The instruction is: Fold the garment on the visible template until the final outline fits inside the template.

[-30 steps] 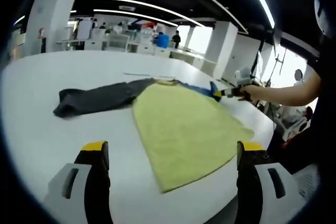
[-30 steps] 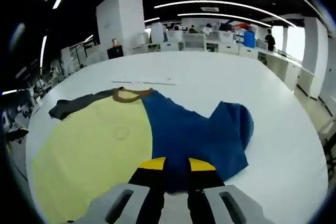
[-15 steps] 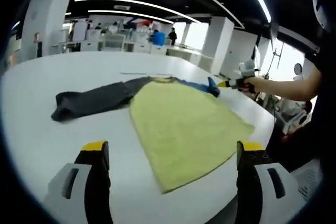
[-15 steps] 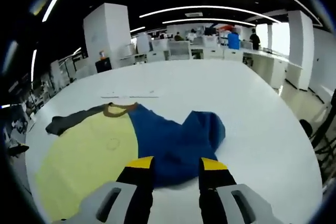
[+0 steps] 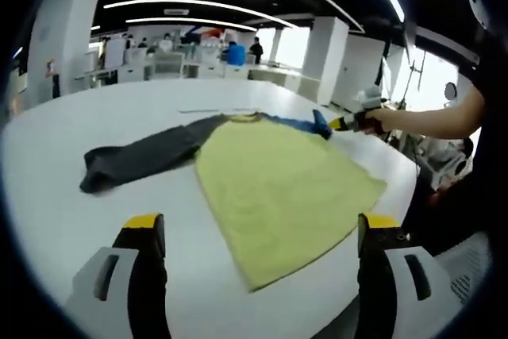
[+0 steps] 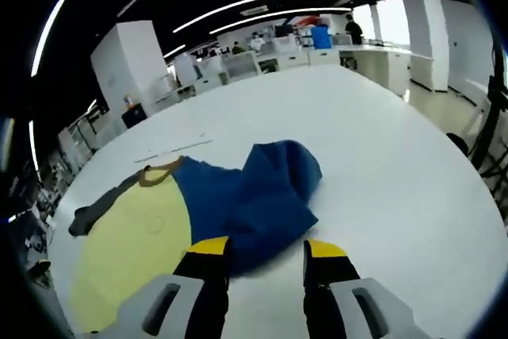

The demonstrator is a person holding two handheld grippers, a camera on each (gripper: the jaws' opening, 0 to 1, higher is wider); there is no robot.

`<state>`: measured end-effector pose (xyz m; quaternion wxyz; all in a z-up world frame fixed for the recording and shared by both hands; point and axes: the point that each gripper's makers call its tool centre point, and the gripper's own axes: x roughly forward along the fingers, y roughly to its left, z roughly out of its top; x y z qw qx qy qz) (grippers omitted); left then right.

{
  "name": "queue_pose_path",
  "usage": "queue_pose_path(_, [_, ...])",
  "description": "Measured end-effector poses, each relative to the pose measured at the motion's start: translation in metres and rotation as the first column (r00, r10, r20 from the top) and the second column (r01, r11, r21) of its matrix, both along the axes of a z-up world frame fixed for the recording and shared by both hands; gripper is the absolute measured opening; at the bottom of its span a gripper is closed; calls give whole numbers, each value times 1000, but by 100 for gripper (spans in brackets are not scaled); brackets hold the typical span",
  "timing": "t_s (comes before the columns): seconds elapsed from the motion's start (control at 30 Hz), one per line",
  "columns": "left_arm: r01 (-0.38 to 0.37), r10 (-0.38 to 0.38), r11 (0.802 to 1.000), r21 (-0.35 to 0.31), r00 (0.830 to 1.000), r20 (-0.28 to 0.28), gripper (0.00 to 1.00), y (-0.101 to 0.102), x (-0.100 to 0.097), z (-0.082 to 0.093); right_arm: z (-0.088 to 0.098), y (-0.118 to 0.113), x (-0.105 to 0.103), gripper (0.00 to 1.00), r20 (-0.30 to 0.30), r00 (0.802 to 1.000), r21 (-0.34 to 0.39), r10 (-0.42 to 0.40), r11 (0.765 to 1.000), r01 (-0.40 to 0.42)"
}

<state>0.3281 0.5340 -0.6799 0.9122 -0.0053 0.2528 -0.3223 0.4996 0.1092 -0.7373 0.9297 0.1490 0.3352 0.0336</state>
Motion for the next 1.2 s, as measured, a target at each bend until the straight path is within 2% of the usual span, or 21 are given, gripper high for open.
queue_pose_path(0.17, [9,-9,1000,19,1000,-6,97,1,-1,-3,4,7,1,32,15,999,71,-37,997,36])
queue_pose_path(0.27, [15,-15,1000,26,1000,-3,96,0,-2,-2,6,11,1,30,24,999,93,-32,995,29])
queue_pose_path(0.33, [18,-18,999,26,1000,-3,96,-1,-2,-1,9,13,1,26,35,999,84,-9,996,6])
queue_pose_path(0.43, [19,-19,999,28,1000,0,96,-1,-1,0,15,14,0,13,53,999,71,10,997,-14])
queue_pose_path(0.6, [18,-18,999,30,1000,0,96,-1,-2,-1,17,10,4,9,69,998,61,2,998,-7])
queue_pose_path(0.73, [14,-14,1000,27,1000,4,96,-1,-3,0,21,6,5,0,87,996,31,3,1000,-6])
queue_pose_path(0.83, [13,-13,1000,28,1000,4,96,0,-3,0,28,4,8,0,117,993,-1,15,1000,-15])
queue_pose_path(1.1, [13,-13,1000,26,1000,12,96,0,-2,2,36,-6,11,0,137,990,-2,35,999,-35])
queue_pose_path(1.2, [16,-16,999,37,1000,14,97,1,-2,1,34,-17,4,0,79,997,32,5,999,-7])
